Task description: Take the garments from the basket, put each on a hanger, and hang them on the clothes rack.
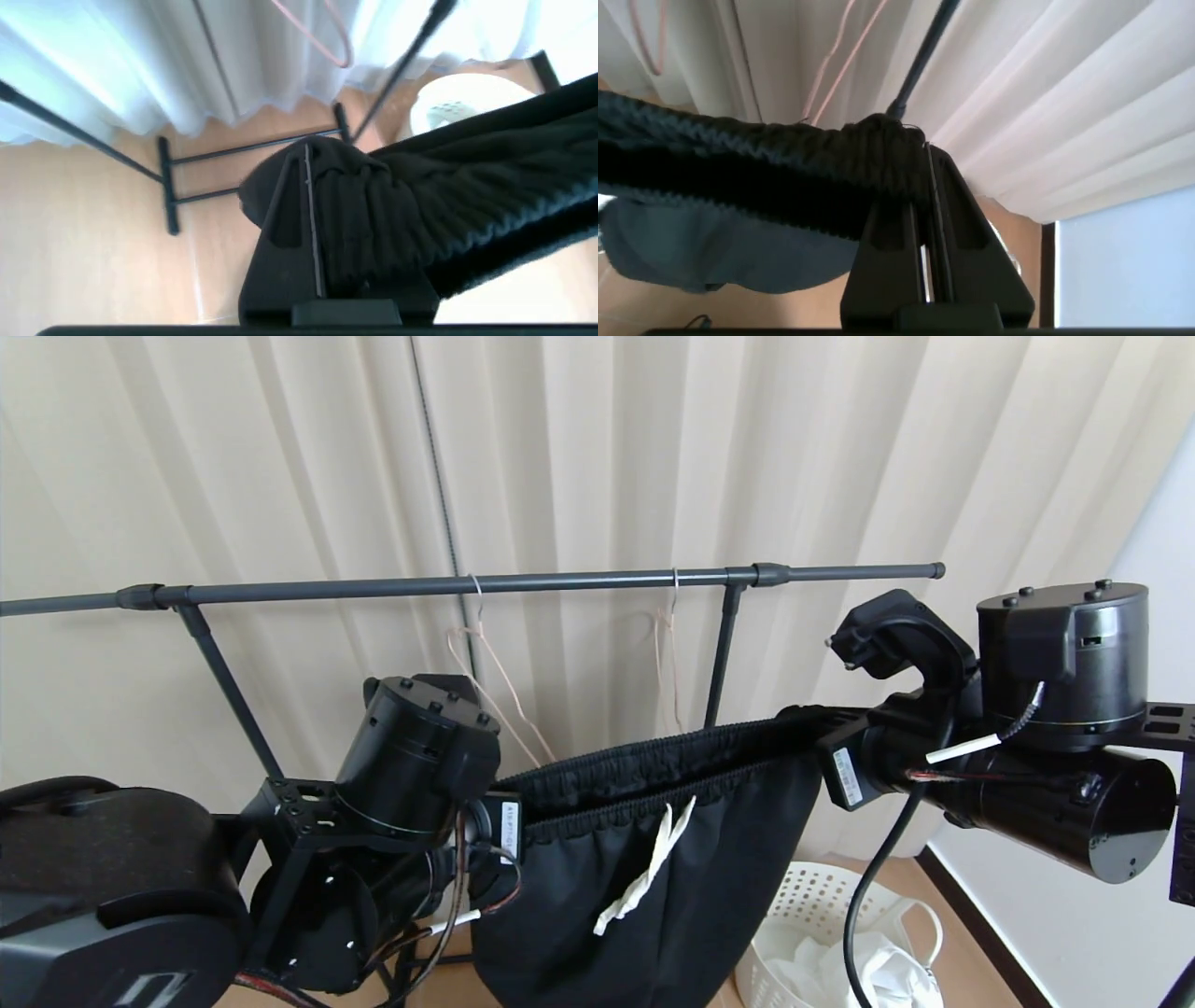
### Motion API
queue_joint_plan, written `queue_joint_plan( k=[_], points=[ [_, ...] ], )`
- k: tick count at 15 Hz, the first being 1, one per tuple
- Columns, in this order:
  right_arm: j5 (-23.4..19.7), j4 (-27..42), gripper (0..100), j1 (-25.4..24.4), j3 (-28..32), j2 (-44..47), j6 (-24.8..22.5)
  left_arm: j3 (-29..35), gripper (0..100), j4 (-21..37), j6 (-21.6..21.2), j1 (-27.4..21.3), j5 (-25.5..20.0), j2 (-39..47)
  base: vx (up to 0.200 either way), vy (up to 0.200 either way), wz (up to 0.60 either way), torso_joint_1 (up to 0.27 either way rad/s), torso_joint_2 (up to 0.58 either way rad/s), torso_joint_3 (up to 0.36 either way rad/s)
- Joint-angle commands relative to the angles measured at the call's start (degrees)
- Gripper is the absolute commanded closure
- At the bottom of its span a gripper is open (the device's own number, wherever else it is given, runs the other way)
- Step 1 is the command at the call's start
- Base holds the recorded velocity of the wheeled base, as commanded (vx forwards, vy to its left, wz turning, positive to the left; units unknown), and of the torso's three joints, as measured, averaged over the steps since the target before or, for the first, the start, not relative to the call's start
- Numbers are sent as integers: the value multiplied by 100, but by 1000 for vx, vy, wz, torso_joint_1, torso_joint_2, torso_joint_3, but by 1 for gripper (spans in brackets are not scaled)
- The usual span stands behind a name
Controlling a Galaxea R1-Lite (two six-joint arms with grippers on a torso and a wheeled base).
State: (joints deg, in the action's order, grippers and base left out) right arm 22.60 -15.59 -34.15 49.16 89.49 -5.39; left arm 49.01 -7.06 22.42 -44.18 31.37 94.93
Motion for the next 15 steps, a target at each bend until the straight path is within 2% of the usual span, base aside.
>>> queue_joint_plan(
  k=[1, 6, 9, 11, 13, 15],
  points=[
    [16, 4, 100, 233, -3, 42, -59, -181, 100, 3, -45, 120, 27, -220, 0, 0, 0, 0, 0, 0],
    [-37, -32, 100, 716, 32, 200, -147, -576, 100, 3, -124, 507, 27, -660, 0, 0, 0, 0, 0, 0],
    [-28, -49, 100, 716, -3, 235, -182, -620, 100, -32, -185, 524, -17, -818, 0, 0, 0, 0, 0, 0],
    [-37, -5, 100, 672, -30, 156, -182, -515, 100, -59, -414, 516, -34, -792, 0, 0, 0, 0, 0, 0],
    [-37, 12, 100, 488, -197, -81, -252, -102, 100, -76, -510, 516, -184, -528, 0, 0, 0, 0, 0, 0],
    [-45, 21, 100, 303, -425, -301, -560, 382, 100, -76, -502, 551, -192, -150, 0, 0, 0, 0, 0, 0]
  ],
)
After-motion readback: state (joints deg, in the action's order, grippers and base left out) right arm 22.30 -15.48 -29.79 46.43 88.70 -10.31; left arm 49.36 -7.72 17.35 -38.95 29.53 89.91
